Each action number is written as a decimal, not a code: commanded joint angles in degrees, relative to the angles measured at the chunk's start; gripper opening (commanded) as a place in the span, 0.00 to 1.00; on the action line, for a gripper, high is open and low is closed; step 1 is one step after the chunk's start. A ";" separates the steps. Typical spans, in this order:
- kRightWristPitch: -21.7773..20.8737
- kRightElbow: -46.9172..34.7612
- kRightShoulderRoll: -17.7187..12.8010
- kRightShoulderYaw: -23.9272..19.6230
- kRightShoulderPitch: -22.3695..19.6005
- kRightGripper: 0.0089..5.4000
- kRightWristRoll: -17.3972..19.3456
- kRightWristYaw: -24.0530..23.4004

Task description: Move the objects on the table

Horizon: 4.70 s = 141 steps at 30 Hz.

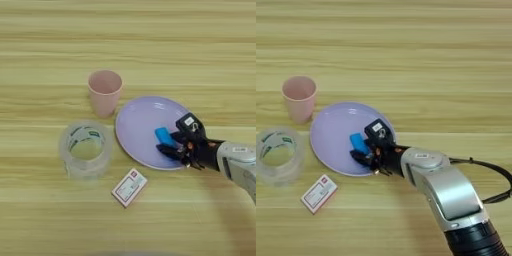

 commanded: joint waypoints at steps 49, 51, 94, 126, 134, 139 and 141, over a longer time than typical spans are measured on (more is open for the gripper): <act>-14.28 20.27 0.76 -20.15 -11.52 0.26 -4.72 -9.67; -15.41 22.09 0.78 -19.94 -11.85 0.26 -5.38 -10.20; -23.36 9.45 6.15 -17.17 -8.33 1.00 -2.55 -7.95; -12.08 8.30 7.59 -3.83 -5.92 1.00 -2.31 -1.56; -13.95 17.66 7.99 -4.36 -9.26 1.00 -6.58 -6.13; -17.25 23.03 8.10 -5.32 -11.29 1.00 -8.24 -8.59; -18.21 25.20 8.21 -5.75 -12.20 1.00 -8.20 -8.90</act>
